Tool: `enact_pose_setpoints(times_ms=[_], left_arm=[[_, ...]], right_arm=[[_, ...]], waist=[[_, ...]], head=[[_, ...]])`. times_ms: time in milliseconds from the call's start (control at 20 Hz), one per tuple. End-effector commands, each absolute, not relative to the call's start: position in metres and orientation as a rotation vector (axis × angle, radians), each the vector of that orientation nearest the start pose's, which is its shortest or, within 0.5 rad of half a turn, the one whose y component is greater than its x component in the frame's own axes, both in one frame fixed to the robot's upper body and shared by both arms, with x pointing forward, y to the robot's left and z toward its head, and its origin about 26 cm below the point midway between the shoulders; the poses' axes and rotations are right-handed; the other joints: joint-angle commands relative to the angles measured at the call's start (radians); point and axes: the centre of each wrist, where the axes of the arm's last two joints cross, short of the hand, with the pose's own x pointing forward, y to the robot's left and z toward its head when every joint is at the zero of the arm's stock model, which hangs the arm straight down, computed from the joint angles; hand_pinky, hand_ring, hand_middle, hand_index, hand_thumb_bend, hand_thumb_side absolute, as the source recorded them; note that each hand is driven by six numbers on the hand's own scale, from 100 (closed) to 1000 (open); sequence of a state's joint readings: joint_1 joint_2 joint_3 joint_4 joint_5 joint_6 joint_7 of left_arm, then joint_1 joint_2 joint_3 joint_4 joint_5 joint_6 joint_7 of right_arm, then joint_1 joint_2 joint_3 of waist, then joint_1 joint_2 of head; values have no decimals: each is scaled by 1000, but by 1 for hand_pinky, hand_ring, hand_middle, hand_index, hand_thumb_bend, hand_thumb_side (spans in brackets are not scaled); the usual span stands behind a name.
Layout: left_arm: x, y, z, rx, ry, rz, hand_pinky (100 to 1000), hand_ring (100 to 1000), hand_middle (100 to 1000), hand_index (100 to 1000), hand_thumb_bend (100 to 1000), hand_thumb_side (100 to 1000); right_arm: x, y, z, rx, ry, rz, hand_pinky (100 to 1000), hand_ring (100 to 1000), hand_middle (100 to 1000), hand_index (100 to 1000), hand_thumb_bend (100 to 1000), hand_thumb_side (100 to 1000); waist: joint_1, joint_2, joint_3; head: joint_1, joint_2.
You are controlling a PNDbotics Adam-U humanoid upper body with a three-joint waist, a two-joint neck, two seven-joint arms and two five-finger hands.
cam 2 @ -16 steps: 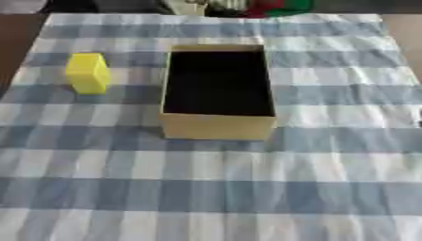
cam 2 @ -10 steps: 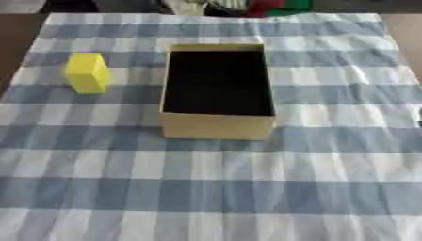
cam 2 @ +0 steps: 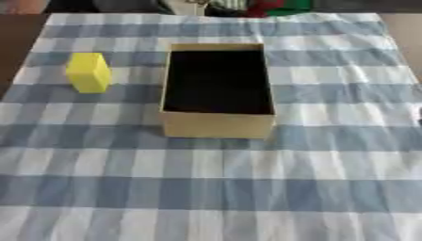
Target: Pick up objects on the table and place them in the box.
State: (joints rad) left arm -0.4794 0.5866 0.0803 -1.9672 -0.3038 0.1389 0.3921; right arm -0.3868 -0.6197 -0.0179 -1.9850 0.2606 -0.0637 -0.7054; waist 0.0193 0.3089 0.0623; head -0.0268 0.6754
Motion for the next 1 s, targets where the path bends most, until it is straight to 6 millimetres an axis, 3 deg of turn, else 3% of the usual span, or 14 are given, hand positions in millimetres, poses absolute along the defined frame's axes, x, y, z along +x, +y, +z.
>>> enact_pose_setpoints(times_ms=[50,250,450,800,1000], left_arm=[[313,308,310,1137,-2240,-494,809,786,744,842,345,518],[332,319,330,1183,-1980,-887,826,811,772,859,340,555],[352,322,346,1181,-1726,-1197,834,824,789,866,370,529],[381,321,366,1180,-1427,-1466,846,837,808,877,441,505],[400,318,366,1060,-1317,-1537,856,847,821,889,502,502]], right_arm=[[299,-297,264,1220,3250,42,833,802,781,829,100,676],[299,-297,263,1221,3255,23,833,802,781,829,100,677],[299,-296,262,1216,3263,7,833,802,780,828,100,678],[299,-295,263,1205,3272,-26,833,802,779,827,100,678],[299,-294,263,1201,3277,-38,833,802,778,827,100,679]], waist=[[2,-25,-2],[6,-34,-8],[9,-41,-12],[13,-45,-14],[13,-44,-17]], head=[[6,9],[7,10],[6,11],[0,13],[-2,11]])
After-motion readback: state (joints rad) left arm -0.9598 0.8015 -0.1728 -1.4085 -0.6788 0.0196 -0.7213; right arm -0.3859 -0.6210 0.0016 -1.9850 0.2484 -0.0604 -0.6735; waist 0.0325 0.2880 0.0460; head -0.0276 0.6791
